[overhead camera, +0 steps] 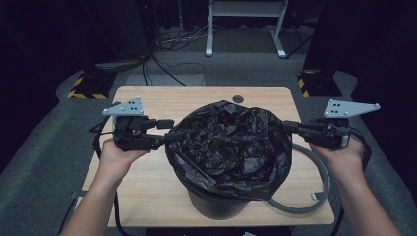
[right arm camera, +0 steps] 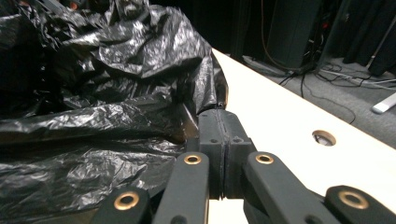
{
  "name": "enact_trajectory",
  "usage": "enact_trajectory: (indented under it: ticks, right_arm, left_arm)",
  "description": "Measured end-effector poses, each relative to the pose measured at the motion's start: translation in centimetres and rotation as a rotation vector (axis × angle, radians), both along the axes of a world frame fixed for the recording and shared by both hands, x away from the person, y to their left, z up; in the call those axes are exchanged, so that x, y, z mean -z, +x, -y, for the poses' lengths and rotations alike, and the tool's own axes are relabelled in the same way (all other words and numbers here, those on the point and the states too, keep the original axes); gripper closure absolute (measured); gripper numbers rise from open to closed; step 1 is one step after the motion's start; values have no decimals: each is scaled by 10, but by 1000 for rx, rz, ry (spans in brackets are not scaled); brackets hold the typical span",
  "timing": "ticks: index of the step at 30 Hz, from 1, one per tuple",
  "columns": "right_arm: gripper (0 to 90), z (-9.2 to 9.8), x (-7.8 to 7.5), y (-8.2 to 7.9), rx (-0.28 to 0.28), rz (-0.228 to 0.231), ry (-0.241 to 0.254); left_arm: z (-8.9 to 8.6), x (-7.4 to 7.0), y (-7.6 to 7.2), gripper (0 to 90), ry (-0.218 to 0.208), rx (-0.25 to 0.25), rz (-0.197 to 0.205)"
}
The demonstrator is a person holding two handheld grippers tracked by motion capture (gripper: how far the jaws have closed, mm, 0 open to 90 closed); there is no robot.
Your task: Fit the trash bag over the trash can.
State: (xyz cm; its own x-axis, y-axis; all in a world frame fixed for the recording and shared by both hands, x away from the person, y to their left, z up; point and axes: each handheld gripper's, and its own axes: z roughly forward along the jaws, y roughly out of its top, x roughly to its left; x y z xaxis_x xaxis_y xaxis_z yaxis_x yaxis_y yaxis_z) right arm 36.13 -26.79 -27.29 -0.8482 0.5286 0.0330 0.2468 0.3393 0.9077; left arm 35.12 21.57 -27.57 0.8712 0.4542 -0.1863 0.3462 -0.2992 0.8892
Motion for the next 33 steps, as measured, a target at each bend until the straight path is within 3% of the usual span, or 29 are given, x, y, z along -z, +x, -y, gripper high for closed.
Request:
enact_trajectory:
  ticks: [5, 12, 16, 21, 25, 29, 33]
  right_arm:
    - [894, 4, 7, -11, -23, -14, 14]
    - [879, 2, 6, -29, -69, 9, 43]
    - [871, 4, 5, -34, -67, 32, 35]
    - [878, 13, 10, -27, -34, 4, 63]
    - [876, 12, 14, -28, -47, -8, 65]
    - [872, 11, 12, -35, -69, 8, 68]
    - [870, 9, 14, -40, -84, 5, 40]
  left_arm:
    - [-4, 1, -21, 450, -9, 34, 37]
    - [-11, 2, -40, 438, -22, 65, 85]
    - [-18, 5, -38, 423, -15, 33, 72]
    - [-26, 7, -26, 410, -54, -11, 31]
    - [-22, 12, -24, 455, -42, 39, -6]
    - [-20, 16, -31, 566, -37, 74, 5]
    - [-21, 20, -36, 570, -33, 86, 12]
